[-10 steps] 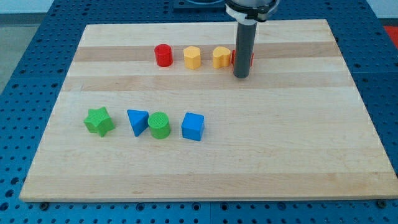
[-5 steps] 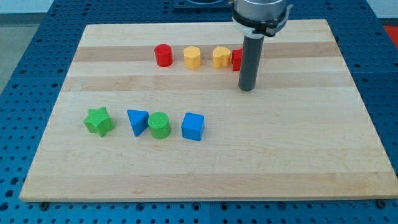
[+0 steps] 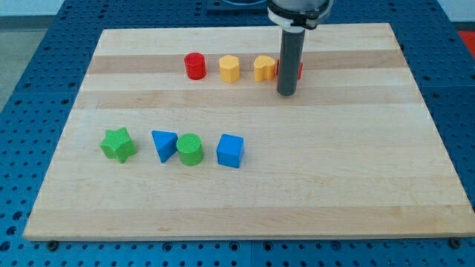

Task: Adjust the red star to the right side of the yellow heart

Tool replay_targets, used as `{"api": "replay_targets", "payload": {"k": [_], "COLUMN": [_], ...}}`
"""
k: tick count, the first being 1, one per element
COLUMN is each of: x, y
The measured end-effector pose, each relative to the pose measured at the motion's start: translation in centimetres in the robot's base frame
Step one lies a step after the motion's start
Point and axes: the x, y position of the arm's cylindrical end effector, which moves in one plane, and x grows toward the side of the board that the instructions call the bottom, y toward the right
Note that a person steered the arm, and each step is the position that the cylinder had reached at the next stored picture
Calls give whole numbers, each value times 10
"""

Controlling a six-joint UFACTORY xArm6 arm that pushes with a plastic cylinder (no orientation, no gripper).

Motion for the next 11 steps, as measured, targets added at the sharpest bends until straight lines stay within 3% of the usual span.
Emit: {"api": "replay_targets", "payload": {"k": [4,9,11], "x": [-10,-10,13], "y": [-11,18,9]}}
